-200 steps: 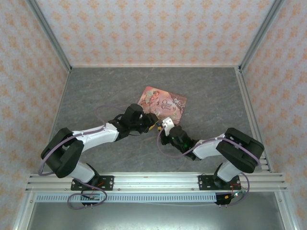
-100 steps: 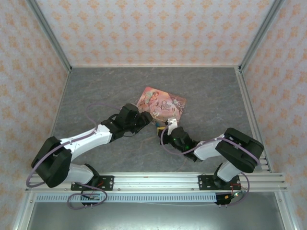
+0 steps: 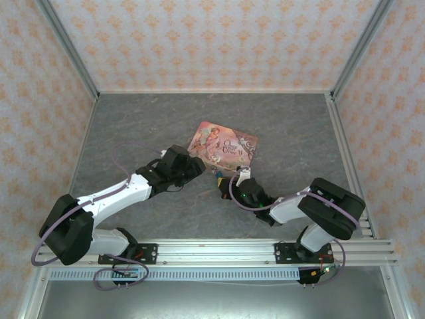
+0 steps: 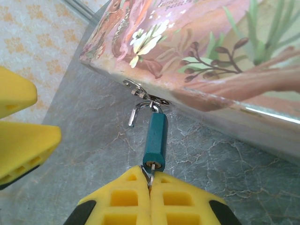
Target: Unlock a padlock with a key
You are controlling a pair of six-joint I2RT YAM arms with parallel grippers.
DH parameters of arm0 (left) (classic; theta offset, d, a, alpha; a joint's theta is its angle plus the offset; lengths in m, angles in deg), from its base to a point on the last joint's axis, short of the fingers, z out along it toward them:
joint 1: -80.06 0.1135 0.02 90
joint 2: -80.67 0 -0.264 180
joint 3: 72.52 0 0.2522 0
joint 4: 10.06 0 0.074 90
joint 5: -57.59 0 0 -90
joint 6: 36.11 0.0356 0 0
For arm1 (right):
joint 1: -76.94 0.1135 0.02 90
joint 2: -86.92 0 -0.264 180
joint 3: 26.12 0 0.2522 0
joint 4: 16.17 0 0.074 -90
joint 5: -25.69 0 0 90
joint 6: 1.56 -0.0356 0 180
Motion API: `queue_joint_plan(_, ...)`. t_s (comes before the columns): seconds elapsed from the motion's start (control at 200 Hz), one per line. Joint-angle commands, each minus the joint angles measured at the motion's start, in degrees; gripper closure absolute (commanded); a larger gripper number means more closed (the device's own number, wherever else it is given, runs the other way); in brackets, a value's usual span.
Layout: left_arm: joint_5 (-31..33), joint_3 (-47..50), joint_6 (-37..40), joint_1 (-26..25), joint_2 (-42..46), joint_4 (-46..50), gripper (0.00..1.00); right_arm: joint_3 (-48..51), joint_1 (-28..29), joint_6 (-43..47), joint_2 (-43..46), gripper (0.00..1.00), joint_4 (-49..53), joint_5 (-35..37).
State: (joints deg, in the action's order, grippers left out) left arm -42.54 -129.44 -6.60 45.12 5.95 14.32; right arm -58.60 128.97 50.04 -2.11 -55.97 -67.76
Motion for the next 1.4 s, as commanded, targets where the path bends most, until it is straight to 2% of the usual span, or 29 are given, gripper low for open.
queue_joint_plan(0.0,1.27,-1.84,1.34,1.20,0.36,2.06,0.32,-0.26,0.02,-6.01,-0.37,1.00,1.53,-0.07)
queue_joint_plan(0.265,-0.80,-3.57,4.04,5.40,0.98,4.50,0.29,0.70,-0.25,-8.42,-0.16,0.93,2.11,0.94)
queue_joint_plan(0.41,-3.20,-5.19,7.09,8.93,1.07,5.25,0.26,-0.03,-0.48,-5.52,2.98,0.79,6.38,0.77)
queue_joint_plan(0.606,-5.06,-9.41,12.91,13.05,-0.36,7.52,0.21,-1.76,-0.48,0.18,11.12,0.57,19.07,1.38)
queue_joint_plan(0.771,-7.23,-13.73,17.62,15.31,-5.12,8.97,0.20,-0.62,-1.52,1.51,17.41,0.36,22.24,1.09)
queue_joint_plan(0.891,-9.86,-17.15,20.80,16.51,-10.70,9.58,0.20,-0.10,-2.11,0.86,18.18,0.28,21.17,-1.72)
queue_joint_plan(1.101,-11.58,-21.81,23.57,17.03,-19.01,9.66,0.20,0.95,-3.35,-0.72,16.03,0.20,14.49,-3.40)
queue_joint_plan(1.276,-11.31,-22.86,23.66,17.07,-22.56,9.60,0.21,0.09,-7.96,-1.15,11.26,0.20,8.59,-9.74)
queue_joint_plan(1.396,-11.63,-21.77,23.92,17.10,-24.28,9.65,0.21,-1.45,-10.80,-0.40,9.26,0.20,8.03,-12.73)
